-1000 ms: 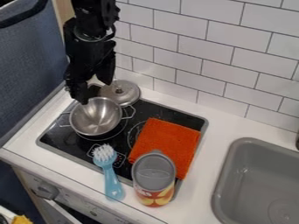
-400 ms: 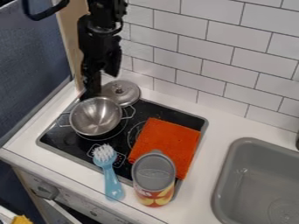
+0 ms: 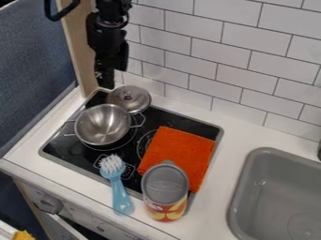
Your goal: Move the cover to the right stove
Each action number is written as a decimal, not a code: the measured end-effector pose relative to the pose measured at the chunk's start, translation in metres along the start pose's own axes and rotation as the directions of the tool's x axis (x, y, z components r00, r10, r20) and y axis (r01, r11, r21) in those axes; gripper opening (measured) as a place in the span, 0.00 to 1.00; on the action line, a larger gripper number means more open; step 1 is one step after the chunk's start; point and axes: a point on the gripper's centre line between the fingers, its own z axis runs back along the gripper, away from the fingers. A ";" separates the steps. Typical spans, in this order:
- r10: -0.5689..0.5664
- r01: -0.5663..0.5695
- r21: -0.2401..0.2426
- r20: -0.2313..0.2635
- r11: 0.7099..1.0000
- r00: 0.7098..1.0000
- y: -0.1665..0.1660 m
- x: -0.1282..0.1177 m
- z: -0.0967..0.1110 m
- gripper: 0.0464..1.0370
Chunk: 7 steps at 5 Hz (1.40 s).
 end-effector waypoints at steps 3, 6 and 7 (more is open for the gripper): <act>0.125 -0.128 -0.055 -0.066 0.990 0.990 -0.016 0.003 -0.040 0.96; 0.485 -0.480 0.070 -0.081 0.874 0.871 -0.019 -0.001 -0.052 0.96; 0.591 -0.585 0.105 -0.043 0.804 0.805 -0.017 -0.011 -0.048 0.96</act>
